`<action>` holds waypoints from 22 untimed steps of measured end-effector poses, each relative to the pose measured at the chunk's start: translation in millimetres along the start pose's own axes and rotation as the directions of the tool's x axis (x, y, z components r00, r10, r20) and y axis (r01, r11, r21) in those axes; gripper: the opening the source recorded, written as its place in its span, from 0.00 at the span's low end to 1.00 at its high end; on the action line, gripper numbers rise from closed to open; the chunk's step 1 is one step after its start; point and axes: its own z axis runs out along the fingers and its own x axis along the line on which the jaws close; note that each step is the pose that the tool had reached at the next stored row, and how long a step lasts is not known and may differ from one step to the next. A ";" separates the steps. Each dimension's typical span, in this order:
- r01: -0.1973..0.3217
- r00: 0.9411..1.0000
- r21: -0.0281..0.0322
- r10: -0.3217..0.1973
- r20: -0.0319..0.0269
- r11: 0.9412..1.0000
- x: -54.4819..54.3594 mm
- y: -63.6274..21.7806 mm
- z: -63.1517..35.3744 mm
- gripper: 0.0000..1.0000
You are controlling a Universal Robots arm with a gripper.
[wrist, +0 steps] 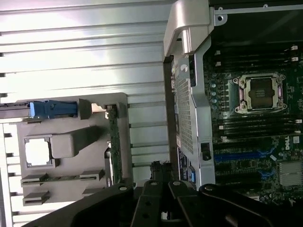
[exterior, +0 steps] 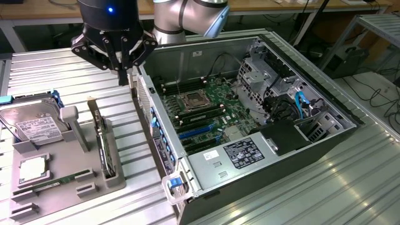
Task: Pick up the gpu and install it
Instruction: 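Reach for the gpu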
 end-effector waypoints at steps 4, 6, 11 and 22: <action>0.000 1.000 -0.001 0.000 0.000 1.000 4.7 -2.4 -0.3 0.11; 0.000 1.000 -0.001 0.000 0.000 1.000 7.6 -3.8 -0.4 0.11; 0.000 1.000 -0.002 0.000 0.000 1.000 13.6 -6.5 -0.6 0.11; 0.000 1.000 -0.002 0.000 0.000 1.000 20.8 -10.3 -0.9 0.11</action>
